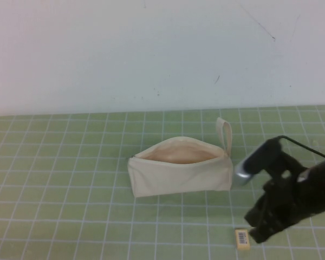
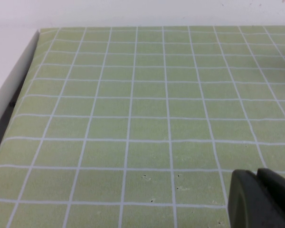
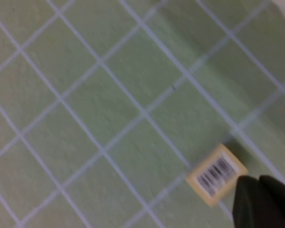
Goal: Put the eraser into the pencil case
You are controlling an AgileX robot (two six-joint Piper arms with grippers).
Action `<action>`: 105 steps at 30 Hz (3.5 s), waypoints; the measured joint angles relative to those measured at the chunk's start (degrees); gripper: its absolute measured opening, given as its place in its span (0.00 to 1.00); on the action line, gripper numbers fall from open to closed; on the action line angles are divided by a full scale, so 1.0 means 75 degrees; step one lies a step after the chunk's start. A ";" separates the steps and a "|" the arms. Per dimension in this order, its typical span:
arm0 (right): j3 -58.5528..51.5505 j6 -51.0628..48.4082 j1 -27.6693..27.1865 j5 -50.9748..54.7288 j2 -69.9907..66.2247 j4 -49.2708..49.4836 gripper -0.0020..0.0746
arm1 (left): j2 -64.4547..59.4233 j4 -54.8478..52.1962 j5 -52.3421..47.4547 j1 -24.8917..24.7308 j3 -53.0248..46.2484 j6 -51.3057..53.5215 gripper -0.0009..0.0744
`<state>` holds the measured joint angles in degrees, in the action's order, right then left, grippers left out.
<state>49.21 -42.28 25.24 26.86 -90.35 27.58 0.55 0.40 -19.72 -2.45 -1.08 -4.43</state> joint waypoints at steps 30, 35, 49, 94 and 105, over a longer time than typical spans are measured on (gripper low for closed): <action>0.1570 -0.2774 0.0275 0.1356 -0.2113 -0.0757 0.64 | 0.0000 0.0000 0.0000 0.0000 0.0000 -0.0022 0.01; 0.1588 -0.3088 0.0275 0.1411 -0.2299 -0.0757 0.57 | 0.0000 0.0000 0.0000 0.0000 0.0000 -0.0022 0.01; 0.2064 -0.3133 0.0275 0.2107 -0.2600 -0.0875 0.43 | 0.0000 0.0000 0.0000 0.0000 0.0000 -0.0022 0.01; 0.8471 -0.1675 0.0280 0.4340 -0.3831 -0.0028 0.42 | 0.0000 0.0000 0.0000 0.0000 0.0000 -0.0035 0.01; 1.0368 0.1600 0.0329 0.5689 -0.2860 -0.3171 0.04 | 0.0000 0.0005 0.0000 0.0000 0.0000 -0.0035 0.01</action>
<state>126.97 -30.27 27.71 69.53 -111.79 3.80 0.55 0.44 -19.72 -2.45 -1.08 -4.69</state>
